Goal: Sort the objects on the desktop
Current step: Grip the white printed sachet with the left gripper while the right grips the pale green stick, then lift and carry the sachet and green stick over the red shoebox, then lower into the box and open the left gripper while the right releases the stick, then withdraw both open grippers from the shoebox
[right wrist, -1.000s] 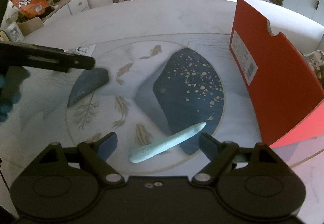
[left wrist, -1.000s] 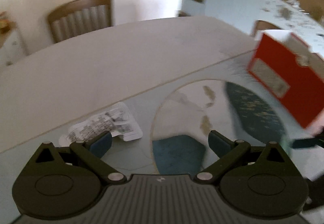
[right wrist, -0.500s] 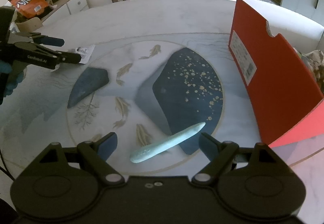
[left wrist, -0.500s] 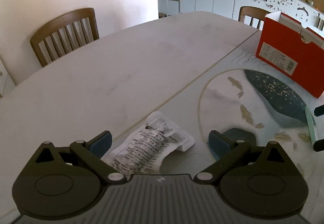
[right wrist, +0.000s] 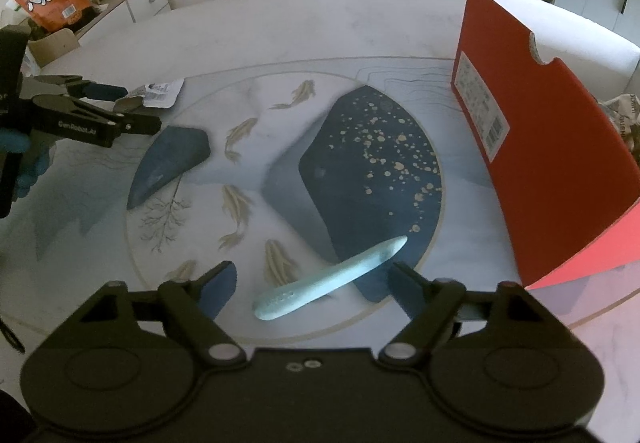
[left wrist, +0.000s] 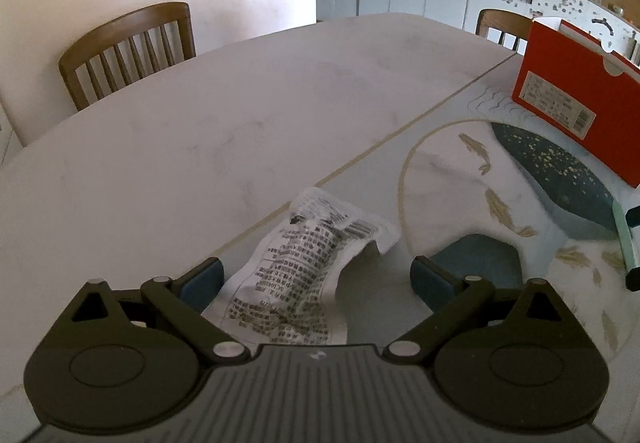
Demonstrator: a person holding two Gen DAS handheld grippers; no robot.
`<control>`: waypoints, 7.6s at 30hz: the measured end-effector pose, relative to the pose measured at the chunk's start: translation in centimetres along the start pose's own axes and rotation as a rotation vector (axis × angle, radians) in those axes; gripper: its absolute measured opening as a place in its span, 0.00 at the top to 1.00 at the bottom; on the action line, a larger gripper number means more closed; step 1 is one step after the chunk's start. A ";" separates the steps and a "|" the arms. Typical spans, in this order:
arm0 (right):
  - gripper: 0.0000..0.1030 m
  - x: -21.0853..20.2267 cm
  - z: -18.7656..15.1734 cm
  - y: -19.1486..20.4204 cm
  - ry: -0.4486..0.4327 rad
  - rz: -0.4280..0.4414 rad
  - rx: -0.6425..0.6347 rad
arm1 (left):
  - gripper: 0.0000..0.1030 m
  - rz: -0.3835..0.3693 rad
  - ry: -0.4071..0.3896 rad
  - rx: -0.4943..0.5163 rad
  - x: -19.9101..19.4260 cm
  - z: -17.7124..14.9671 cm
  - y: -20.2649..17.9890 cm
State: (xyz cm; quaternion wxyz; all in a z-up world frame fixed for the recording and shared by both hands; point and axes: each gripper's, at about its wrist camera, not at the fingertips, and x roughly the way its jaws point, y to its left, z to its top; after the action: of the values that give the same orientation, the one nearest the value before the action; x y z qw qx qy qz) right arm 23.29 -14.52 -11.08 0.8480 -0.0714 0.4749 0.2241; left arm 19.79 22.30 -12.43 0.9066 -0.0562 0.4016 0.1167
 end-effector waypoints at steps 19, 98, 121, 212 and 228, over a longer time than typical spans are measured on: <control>0.48 0.0 0.0 -0.3 -0.007 -0.074 -0.029 | 0.07 0.029 0.059 -0.086 1.4 2.5 -4.2; 0.93 -19.2 3.5 -14.4 -0.386 0.021 0.006 | 0.49 -0.079 -0.165 0.069 -10.7 14.4 -27.5; 0.93 -17.3 4.3 -27.9 -0.307 -0.054 0.015 | 0.49 -0.028 -0.066 0.079 -1.7 20.3 -36.9; 0.10 -15.8 4.3 -27.9 -0.205 0.090 -0.077 | 0.00 0.002 0.039 -0.082 -2.4 19.8 -37.2; 0.01 -19.5 2.8 -26.7 -0.272 0.128 -0.071 | 0.00 0.049 0.022 -0.159 -7.4 17.5 -38.2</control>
State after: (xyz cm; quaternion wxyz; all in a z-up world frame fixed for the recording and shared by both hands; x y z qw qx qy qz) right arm 28.65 -43.47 4.34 0.8855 -0.0397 0.3509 0.3019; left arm 37.32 -12.42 5.07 0.8917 -0.1196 0.4021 0.1699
